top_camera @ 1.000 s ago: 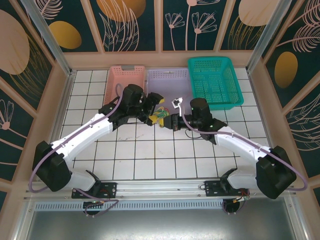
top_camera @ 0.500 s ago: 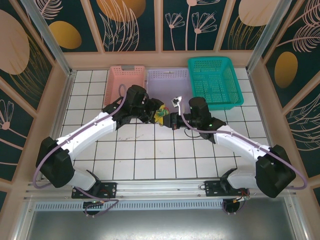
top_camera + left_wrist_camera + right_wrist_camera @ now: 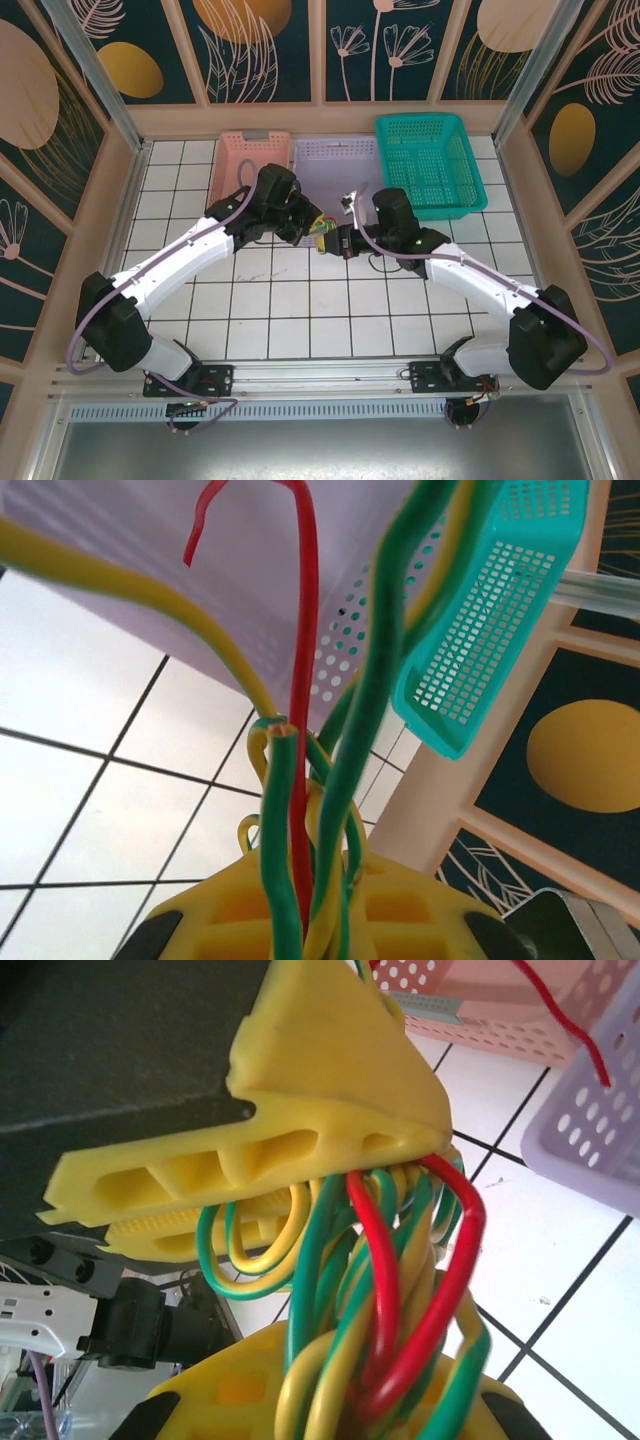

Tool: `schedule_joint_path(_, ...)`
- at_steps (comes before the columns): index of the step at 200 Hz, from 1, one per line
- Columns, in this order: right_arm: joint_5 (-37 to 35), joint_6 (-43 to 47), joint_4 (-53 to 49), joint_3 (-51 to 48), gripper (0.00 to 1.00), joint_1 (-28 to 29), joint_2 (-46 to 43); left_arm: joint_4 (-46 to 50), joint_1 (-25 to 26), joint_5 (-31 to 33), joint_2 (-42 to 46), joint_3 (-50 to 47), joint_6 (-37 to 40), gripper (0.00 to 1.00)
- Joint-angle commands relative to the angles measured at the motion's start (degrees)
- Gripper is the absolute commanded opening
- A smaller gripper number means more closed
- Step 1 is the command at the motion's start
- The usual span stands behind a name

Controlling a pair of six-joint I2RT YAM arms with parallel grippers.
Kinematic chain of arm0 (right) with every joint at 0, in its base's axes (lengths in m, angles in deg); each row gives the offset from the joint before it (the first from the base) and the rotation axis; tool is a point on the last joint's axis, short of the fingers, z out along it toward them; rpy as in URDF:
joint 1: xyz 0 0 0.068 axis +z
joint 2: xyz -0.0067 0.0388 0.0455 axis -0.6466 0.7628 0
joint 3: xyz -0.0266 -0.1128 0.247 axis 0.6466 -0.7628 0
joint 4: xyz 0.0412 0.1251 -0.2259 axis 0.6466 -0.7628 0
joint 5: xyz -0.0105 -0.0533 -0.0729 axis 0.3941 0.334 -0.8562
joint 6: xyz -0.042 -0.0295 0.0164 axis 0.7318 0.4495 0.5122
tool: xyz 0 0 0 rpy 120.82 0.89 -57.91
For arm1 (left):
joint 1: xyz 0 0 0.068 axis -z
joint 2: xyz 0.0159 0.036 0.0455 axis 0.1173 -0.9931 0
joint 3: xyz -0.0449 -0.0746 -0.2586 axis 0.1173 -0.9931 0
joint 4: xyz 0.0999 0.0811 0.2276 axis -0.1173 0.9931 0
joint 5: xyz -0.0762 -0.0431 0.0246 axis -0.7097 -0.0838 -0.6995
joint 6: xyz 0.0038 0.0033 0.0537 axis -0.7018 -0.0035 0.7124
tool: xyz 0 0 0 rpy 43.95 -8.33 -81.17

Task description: Untangle the cables

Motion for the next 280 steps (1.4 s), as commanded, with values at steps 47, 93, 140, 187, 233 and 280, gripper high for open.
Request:
schedule_joint_path(47,9.2,8.5,-21.4,3.8,0.00,7.3,5.1,1.6,-0.9,10.6,-1.5,13.0,27.3,0.00)
schedule_joint_path(93,5.5,5.5,-15.2,2.7,0.00,4.4,0.7,-0.3,-0.9,8.9,0.8,9.6,26.0,0.00)
schedule_joint_path(140,-2.5,-7.9,5.7,-6.4,0.52,3.0,-10.4,-8.0,-0.8,4.9,5.9,-1.9,6.2,0.00)
schedule_joint_path(187,-29.9,-35.8,25.9,-21.3,0.70,6.2,-22.9,-18.3,-0.9,7.9,10.8,-12.0,-15.1,0.00)
schedule_joint_path(233,-40.6,-75.8,21.2,-15.6,0.80,7.3,-15.6,-31.5,-0.4,15.2,12.3,-17.1,-27.0,0.00)
schedule_joint_path(280,-48.7,-102.5,32.0,-11.0,0.87,12.2,-5.1,-44.2,1.0,21.5,13.6,-23.6,-33.0,0.00)
